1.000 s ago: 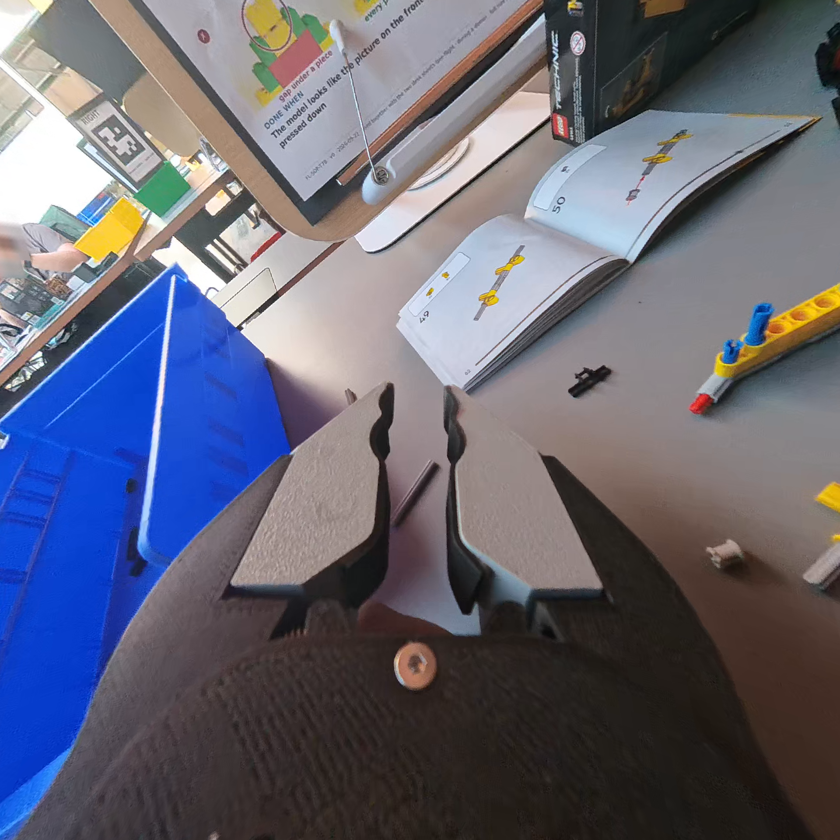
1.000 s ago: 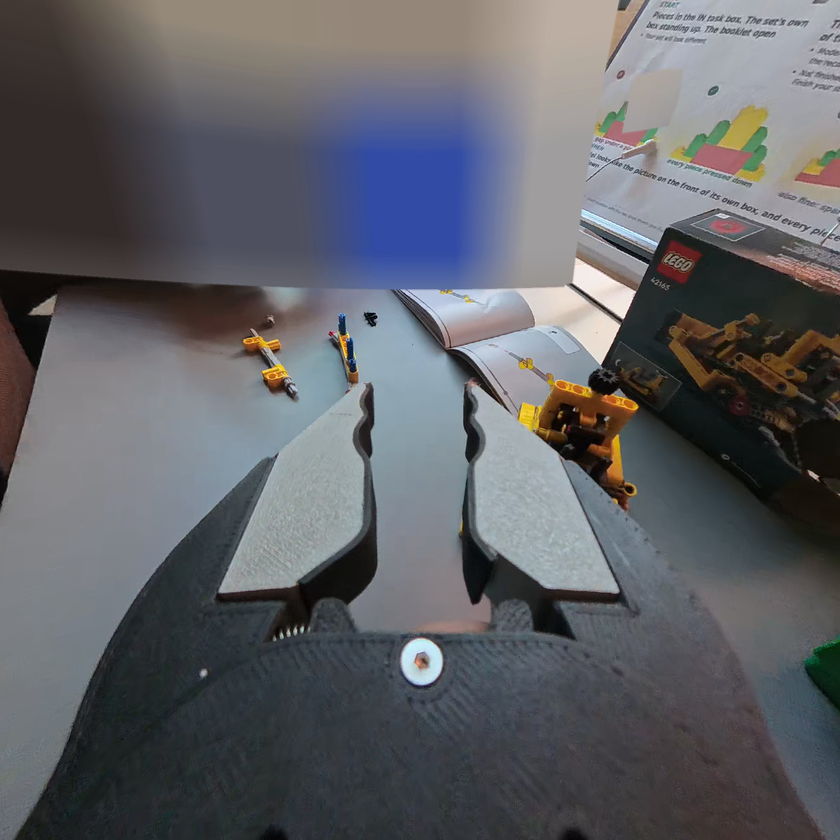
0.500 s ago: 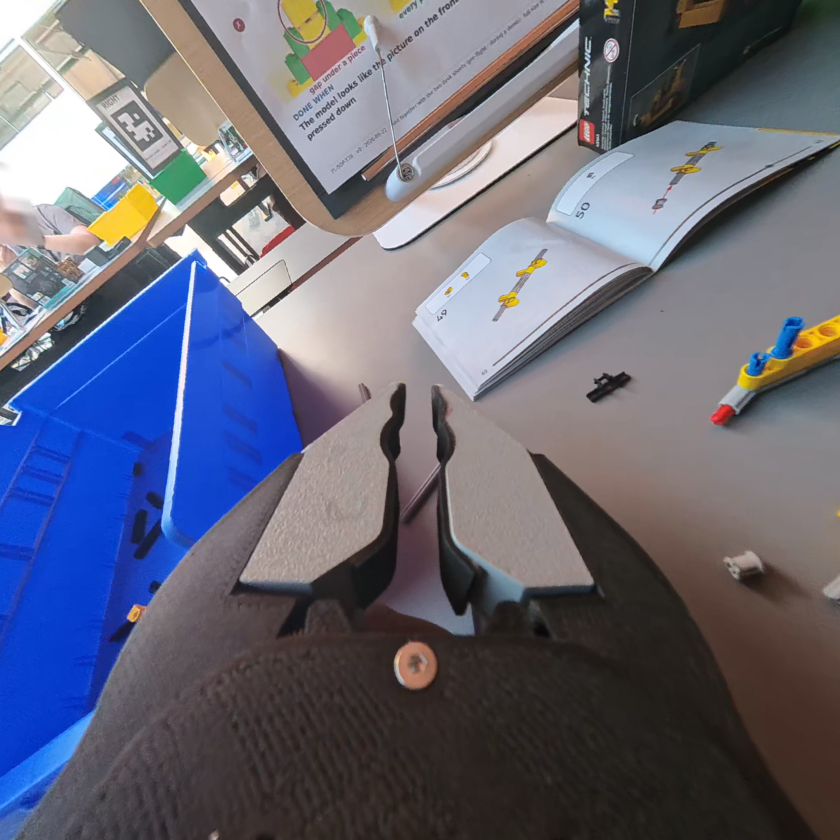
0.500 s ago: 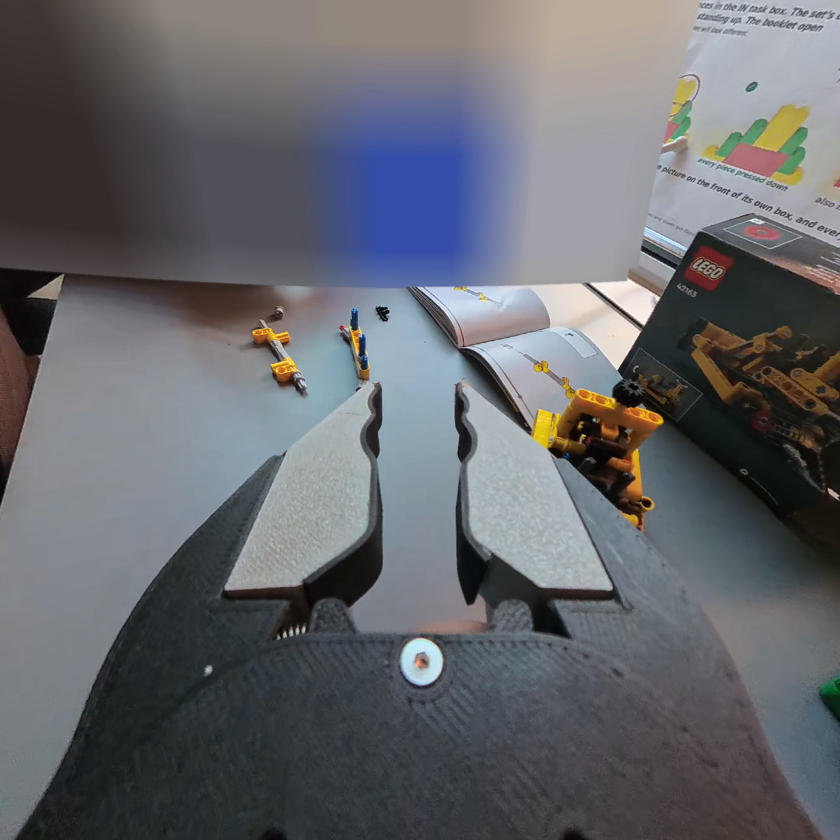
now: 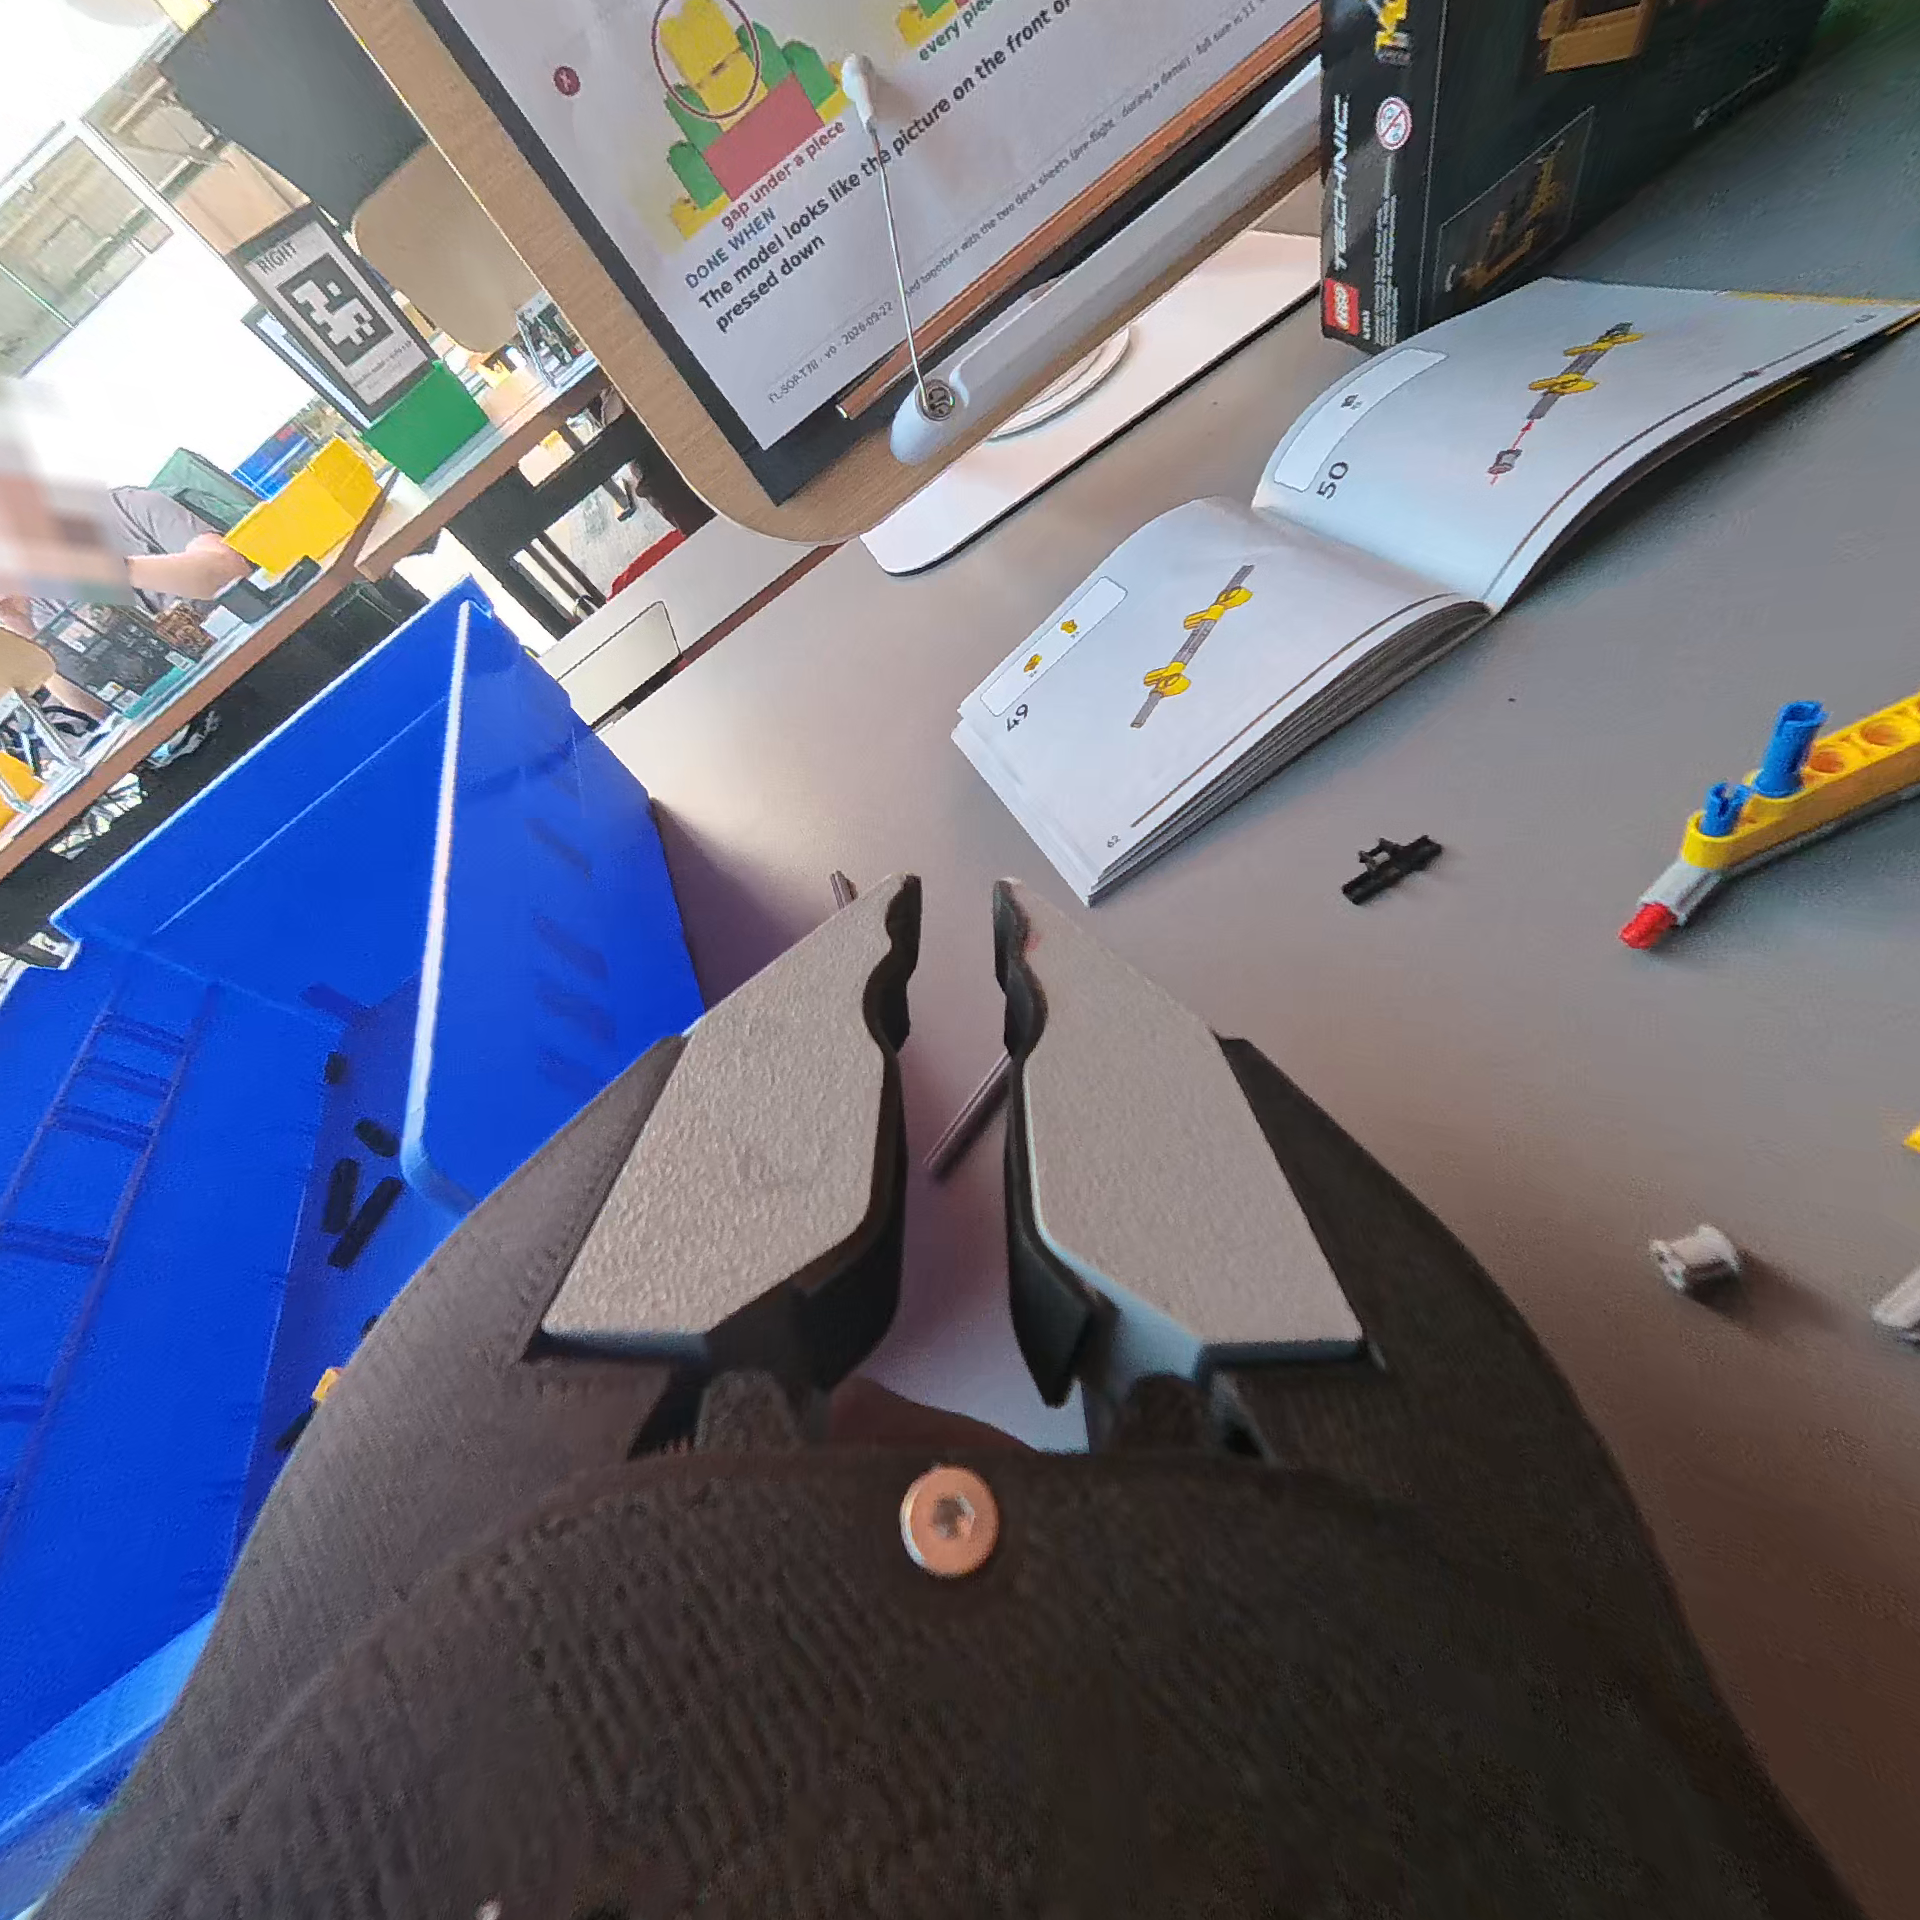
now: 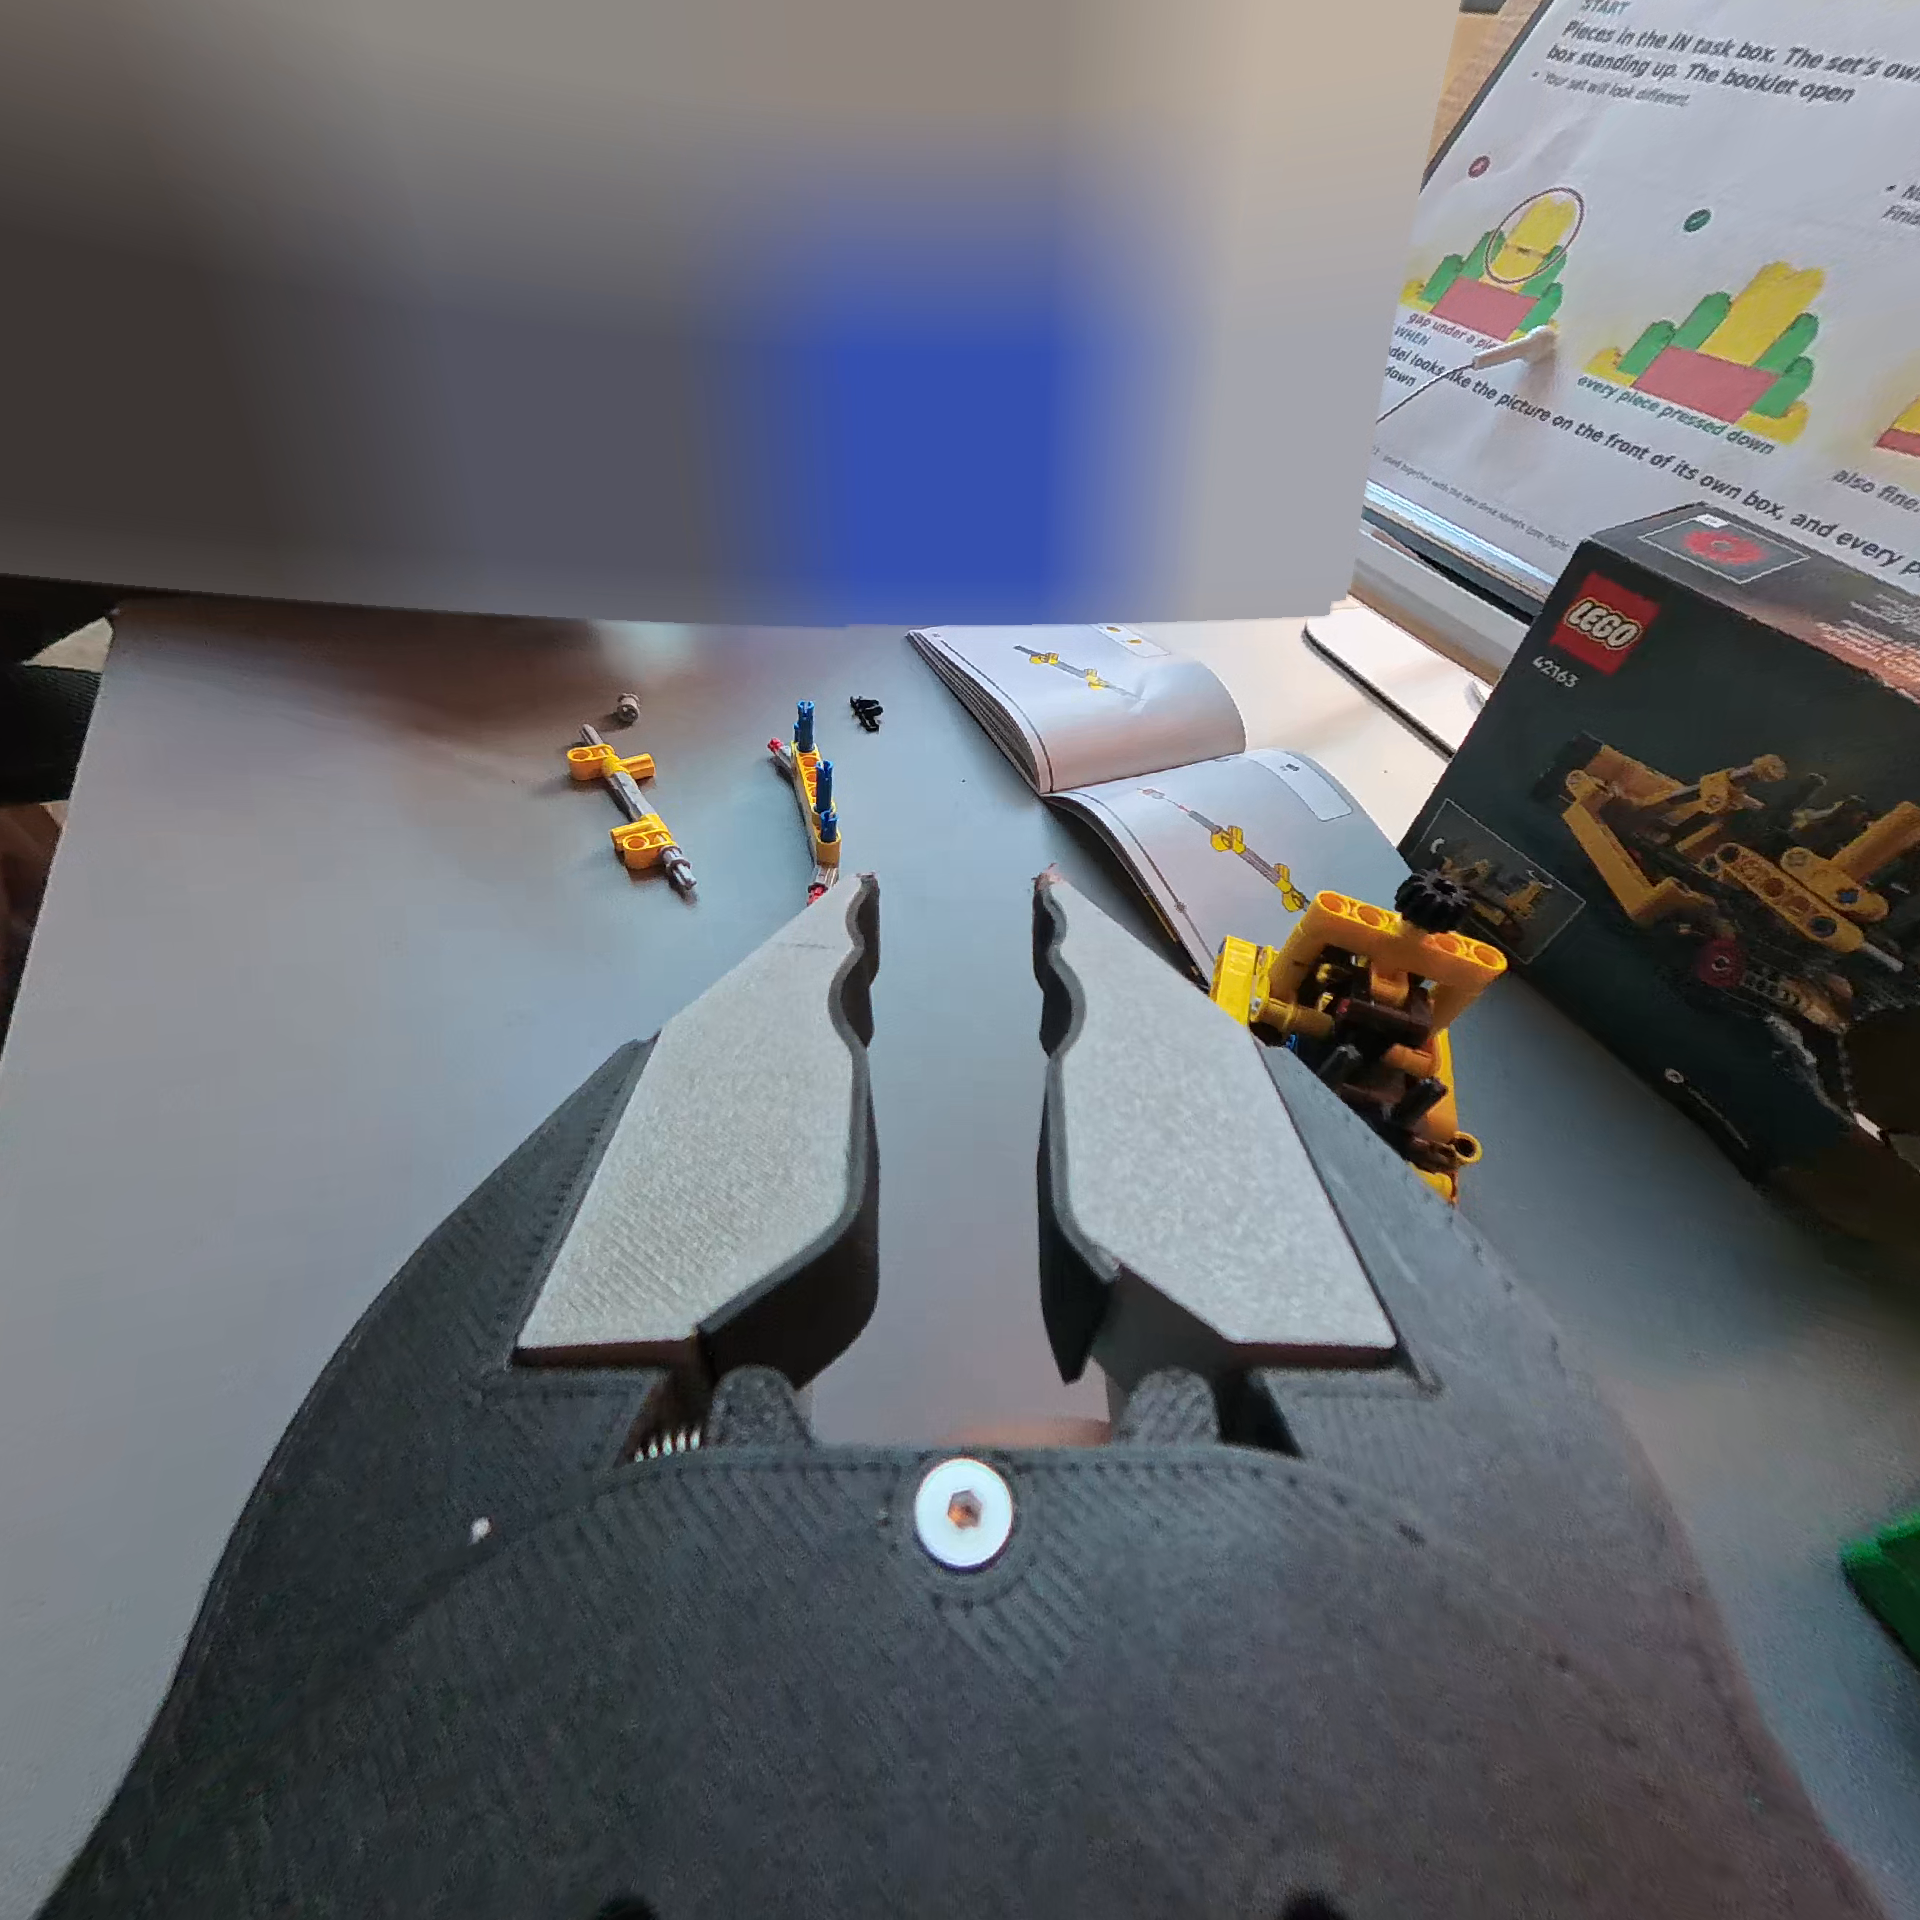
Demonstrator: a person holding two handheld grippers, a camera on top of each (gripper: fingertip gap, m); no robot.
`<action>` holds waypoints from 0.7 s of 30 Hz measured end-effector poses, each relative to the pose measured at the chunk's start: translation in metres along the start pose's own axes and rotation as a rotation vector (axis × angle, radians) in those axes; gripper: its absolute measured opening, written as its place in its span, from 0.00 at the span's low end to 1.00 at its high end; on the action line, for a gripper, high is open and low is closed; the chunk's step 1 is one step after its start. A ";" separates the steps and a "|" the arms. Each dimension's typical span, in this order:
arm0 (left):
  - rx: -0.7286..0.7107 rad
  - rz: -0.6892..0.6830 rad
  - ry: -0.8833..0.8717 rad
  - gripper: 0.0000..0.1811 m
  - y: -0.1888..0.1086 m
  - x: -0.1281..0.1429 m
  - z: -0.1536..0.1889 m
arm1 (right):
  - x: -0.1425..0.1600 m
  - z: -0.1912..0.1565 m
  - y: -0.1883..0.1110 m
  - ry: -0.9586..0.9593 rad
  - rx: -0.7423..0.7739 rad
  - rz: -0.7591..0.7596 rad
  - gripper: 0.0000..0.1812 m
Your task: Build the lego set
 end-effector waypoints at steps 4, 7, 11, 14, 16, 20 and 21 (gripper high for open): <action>-0.026 0.002 -0.055 0.06 -0.001 0.001 -0.009 | 0.000 0.001 0.000 0.017 -0.006 0.003 0.15; -0.130 0.049 -0.175 0.06 -0.009 0.000 -0.034 | 0.000 0.002 -0.001 0.018 -0.006 0.005 0.15; -0.128 0.226 -0.369 0.00 -0.030 -0.014 -0.056 | 0.000 0.002 -0.001 0.018 -0.006 0.007 0.15; -0.123 0.335 -0.357 0.01 -0.043 -0.023 -0.056 | 0.000 0.003 -0.001 0.022 -0.007 0.007 0.15; -0.065 0.330 -0.312 0.02 -0.040 -0.025 -0.045 | 0.000 0.002 -0.001 0.021 -0.007 0.006 0.15; 0.044 0.236 -0.200 0.05 -0.027 -0.021 -0.018 | 0.000 0.001 0.000 0.012 -0.006 -0.002 0.15; 0.064 0.223 -0.175 0.05 -0.026 -0.020 -0.013 | 0.000 0.001 0.000 0.010 -0.005 -0.004 0.15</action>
Point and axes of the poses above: each gripper's, where its closed fingertips meet, y out along the fingers, x out of its underside, z = x × y across the jaws, the point moved 4 cm from there along -y, back along the fingers, and after that the axes turned 7 degrees about -z, right-handed, at the moved point
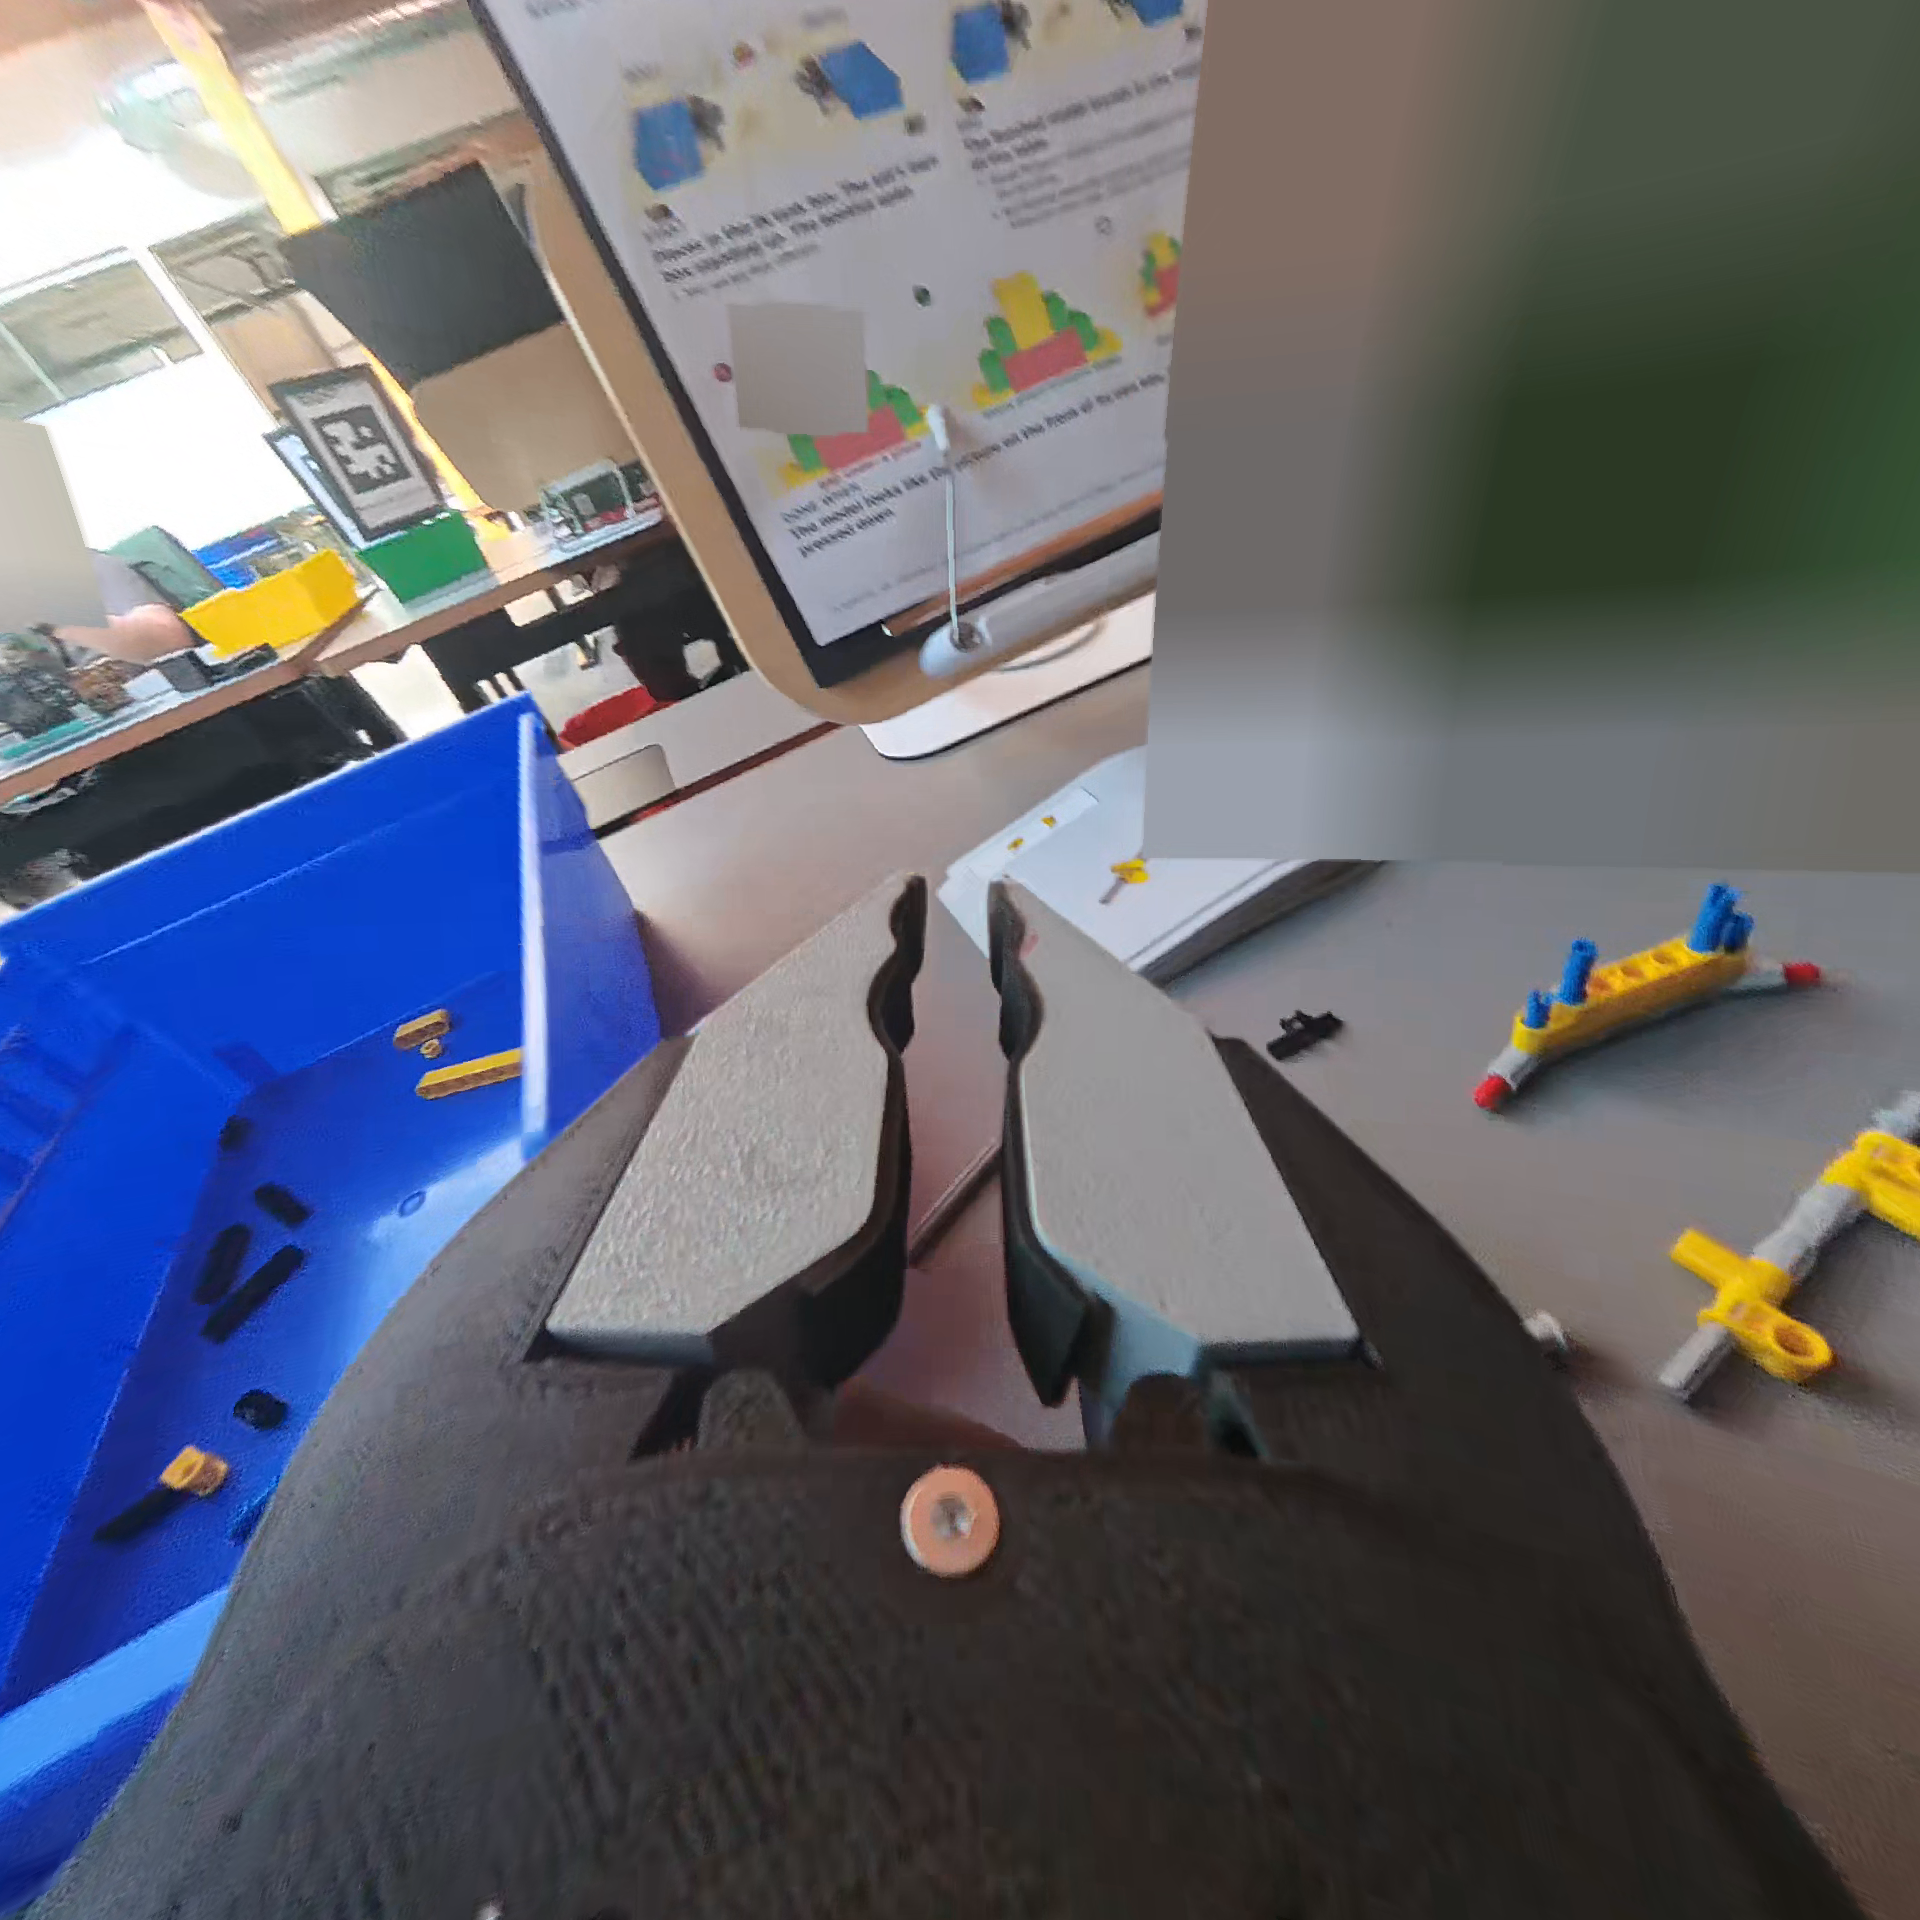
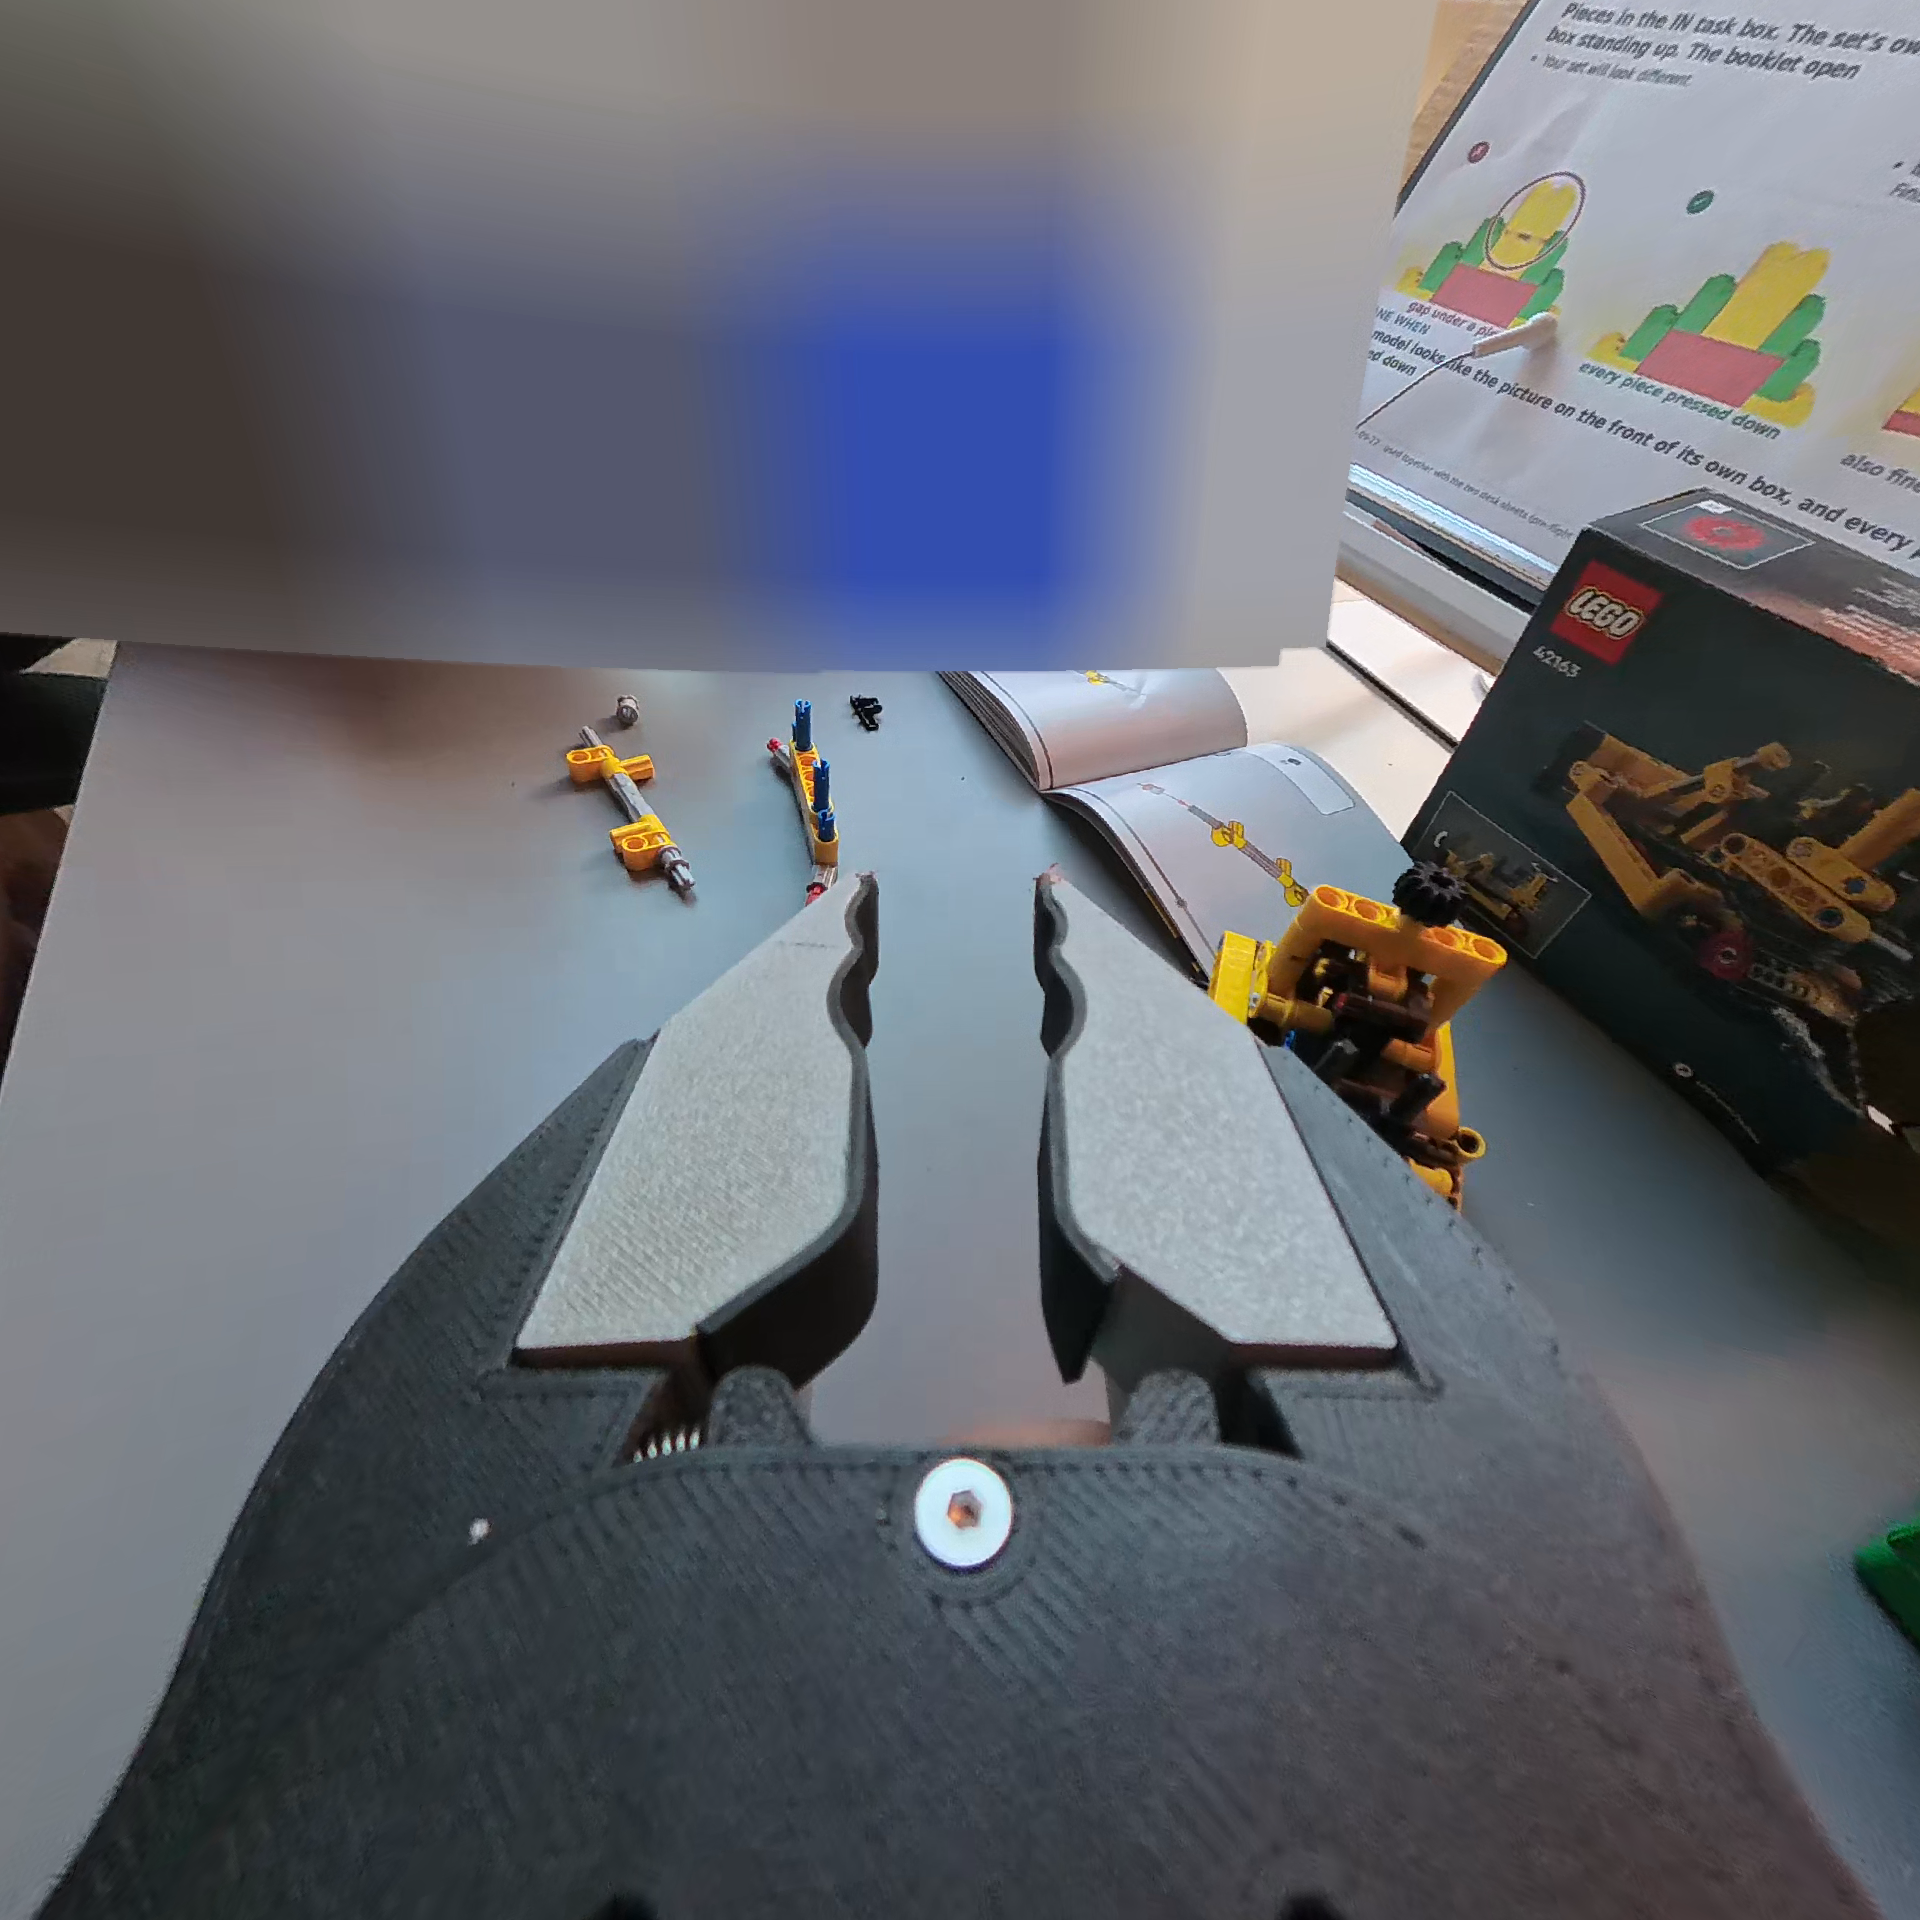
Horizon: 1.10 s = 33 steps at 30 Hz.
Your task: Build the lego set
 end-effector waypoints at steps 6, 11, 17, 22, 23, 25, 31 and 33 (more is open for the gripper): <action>0.152 -0.051 0.025 0.05 0.003 0.008 0.021 | 0.000 -0.001 -0.001 -0.007 0.001 -0.003 0.15; 0.300 -0.060 0.012 0.04 -0.001 0.010 0.032 | 0.000 -0.002 -0.001 -0.009 -0.006 -0.006 0.15; 0.596 -0.076 0.034 0.06 -0.020 0.018 0.049 | 0.001 -0.004 -0.002 -0.018 -0.008 -0.010 0.15; 0.716 -0.120 0.069 0.08 -0.028 0.024 0.059 | 0.001 -0.006 -0.001 -0.026 -0.018 -0.017 0.15; 0.723 -0.135 0.088 0.09 -0.027 0.026 0.062 | 0.001 -0.007 -0.001 -0.028 -0.018 -0.018 0.15; 0.746 -0.190 0.154 0.10 -0.027 0.032 0.070 | 0.001 -0.007 -0.001 -0.030 -0.018 -0.019 0.15; 0.749 -0.342 0.291 0.09 -0.021 0.051 0.085 | -0.004 0.009 -0.017 -0.040 0.063 0.017 0.15; 0.746 -0.371 0.304 0.02 -0.019 0.054 0.086 | -0.007 0.023 -0.033 -0.039 0.139 0.052 0.15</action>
Point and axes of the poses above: each gripper's, where its closed fingertips meet, y out along the fingers, x out of its underside, z = x × y across the jaws, the point moved 4 cm from there along -y, back along the fingers, and after that the axes turned 7 degrees about -z, right-handed, at the moved point
